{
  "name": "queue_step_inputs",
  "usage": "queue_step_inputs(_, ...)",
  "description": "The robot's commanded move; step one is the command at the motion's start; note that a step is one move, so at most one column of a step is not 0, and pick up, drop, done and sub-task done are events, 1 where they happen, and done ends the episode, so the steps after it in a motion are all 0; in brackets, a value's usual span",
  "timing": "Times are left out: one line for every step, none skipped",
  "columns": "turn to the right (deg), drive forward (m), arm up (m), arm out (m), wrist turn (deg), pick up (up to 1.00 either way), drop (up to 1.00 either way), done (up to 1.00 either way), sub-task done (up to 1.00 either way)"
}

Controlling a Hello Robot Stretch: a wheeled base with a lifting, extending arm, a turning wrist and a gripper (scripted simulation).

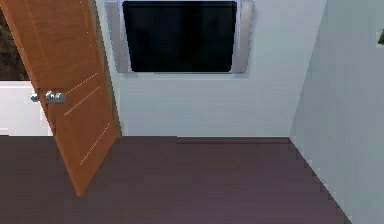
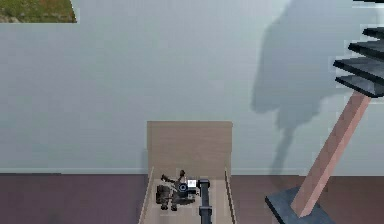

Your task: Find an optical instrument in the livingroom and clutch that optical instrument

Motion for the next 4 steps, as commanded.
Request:
queue_step_inputs(0.0, 0.00, -0.30, 0.00, 0.0, 0.00, 0.00, 0.00, 0.00)
queue_step_inputs(0.0, 0.00, 0.00, 0.00, 0.0, 1.00, 0.00, 0.00, 0.00)
queue_step_inputs(0.0, 0.00, 0.10, 0.00, 0.0, 0.00, 0.00, 0.00, 0.00)
queue_step_inputs(0.0, 0.00, 0.00, 0.00, 0.0, 0.00, 0.00, 1.00, 0.00)
